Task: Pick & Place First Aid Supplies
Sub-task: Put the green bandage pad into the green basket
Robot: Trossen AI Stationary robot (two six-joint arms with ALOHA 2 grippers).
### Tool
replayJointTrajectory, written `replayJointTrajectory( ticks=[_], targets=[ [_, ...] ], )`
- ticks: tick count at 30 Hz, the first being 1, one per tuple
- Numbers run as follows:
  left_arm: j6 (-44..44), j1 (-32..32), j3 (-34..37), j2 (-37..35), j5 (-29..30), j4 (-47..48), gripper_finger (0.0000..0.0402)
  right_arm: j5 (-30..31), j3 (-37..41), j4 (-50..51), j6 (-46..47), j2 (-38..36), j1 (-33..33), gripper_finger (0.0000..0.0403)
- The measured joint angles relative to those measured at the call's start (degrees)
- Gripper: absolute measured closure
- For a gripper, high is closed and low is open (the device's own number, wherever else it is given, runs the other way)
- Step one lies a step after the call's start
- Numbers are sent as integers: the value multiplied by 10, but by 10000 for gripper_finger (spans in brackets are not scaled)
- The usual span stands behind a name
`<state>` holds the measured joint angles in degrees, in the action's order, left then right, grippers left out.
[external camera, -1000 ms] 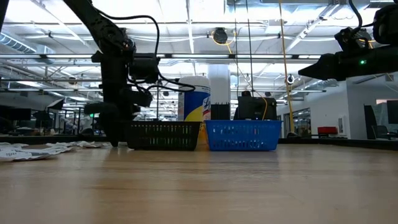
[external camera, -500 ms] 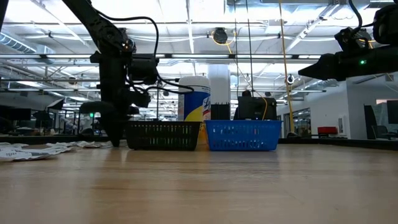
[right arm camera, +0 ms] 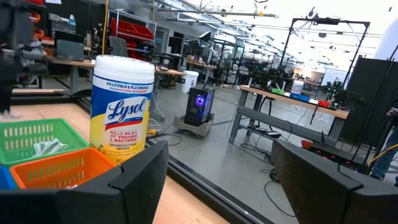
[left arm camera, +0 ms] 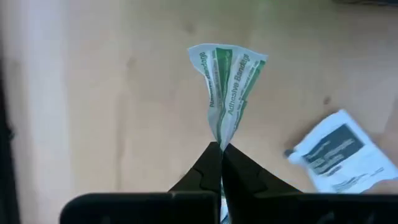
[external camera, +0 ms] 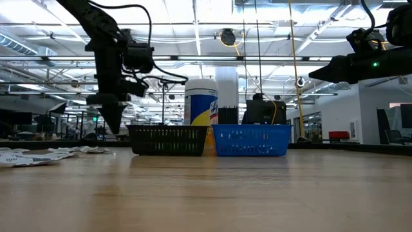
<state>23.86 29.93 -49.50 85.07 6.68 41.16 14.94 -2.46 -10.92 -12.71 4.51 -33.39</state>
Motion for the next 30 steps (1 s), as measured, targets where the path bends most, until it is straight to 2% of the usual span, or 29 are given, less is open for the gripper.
replayJointTrajectory(
  ticks=[7,11,15,24,30],
  targets=[
    [22,43,0,-65,-8,35,398,0,0,0,0,0,0,124],
    [42,49,-12,-68,-13,70,399,0,0,0,0,0,0,124],
    [46,37,-60,-28,-37,87,399,0,0,0,0,0,0,124],
    [27,-4,-222,80,-30,156,400,0,0,0,0,0,0,124],
    [9,-30,-313,135,-25,164,401,0,0,0,0,0,0,124]
  ],
)
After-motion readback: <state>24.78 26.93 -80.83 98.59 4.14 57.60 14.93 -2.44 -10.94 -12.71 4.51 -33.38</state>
